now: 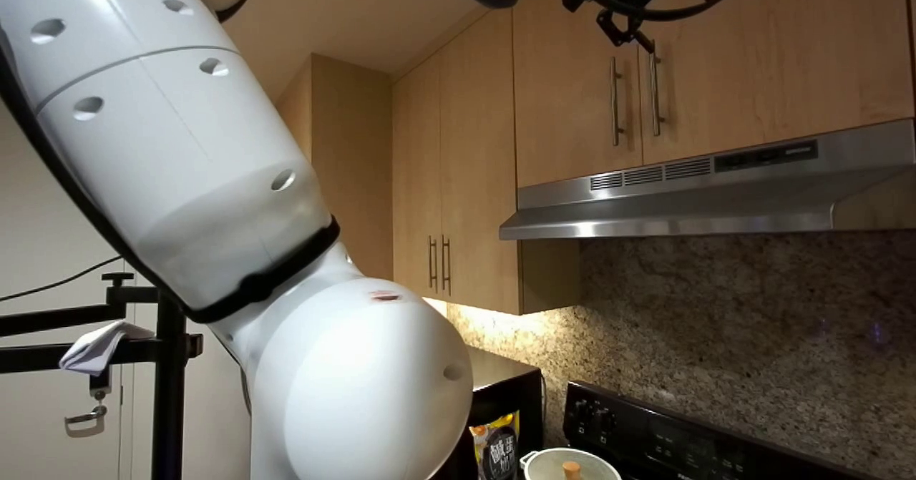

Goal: Open the right door of the cabinet

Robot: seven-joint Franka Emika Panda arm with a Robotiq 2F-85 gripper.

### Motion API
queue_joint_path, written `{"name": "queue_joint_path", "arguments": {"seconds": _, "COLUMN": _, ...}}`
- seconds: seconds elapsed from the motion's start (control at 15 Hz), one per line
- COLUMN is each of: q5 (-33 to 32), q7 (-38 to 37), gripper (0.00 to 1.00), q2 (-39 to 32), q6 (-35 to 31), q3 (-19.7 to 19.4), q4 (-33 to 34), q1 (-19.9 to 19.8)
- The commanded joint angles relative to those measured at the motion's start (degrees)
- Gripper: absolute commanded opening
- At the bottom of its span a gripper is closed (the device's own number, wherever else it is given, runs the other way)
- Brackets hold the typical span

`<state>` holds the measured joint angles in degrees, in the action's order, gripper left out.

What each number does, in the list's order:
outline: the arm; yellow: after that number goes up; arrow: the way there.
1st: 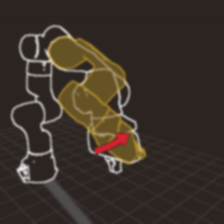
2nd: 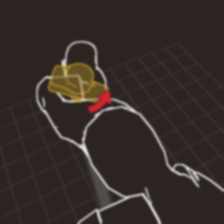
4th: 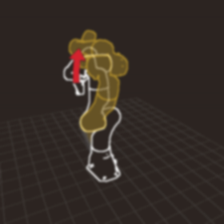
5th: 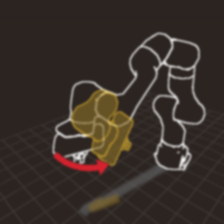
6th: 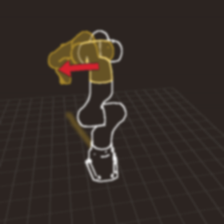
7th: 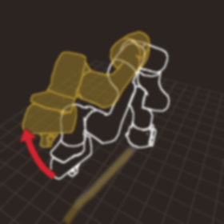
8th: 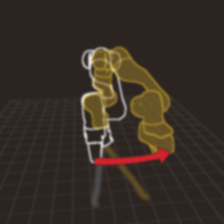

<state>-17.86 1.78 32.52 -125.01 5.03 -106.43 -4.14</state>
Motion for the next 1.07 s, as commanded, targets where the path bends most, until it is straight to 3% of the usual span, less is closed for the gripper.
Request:
{"name": "queue_joint_path", "arguments": {"seconds": 0.0, "q5": -0.9, "q7": -1.2, "gripper": 1.00, "q2": -3.3, "q6": 3.8, "q3": 1.4, "q4": 4.6, "q1": -0.1}}
{"name": "queue_joint_path", "arguments": {"seconds": 0.13, "q5": 0.2, "q7": -1.1, "gripper": 1.00, "q2": -5.1, "q6": 6.3, "q3": 1.6, "q4": 7.2, "q1": 0.8}}
{"name": "queue_joint_path", "arguments": {"seconds": 0.2, "q5": -0.7, "q7": -0.5, "gripper": 1.00, "q2": -3.0, "q6": 4.0, "q3": 0.9, "q4": 4.1, "q1": 0.9}}
{"name": "queue_joint_path", "arguments": {"seconds": 1.0, "q5": -0.6, "q7": -0.5, "gripper": 1.00, "q2": -5.0, "q6": 5.7, "q3": 1.2, "q4": 6.8, "q1": 1.4}}
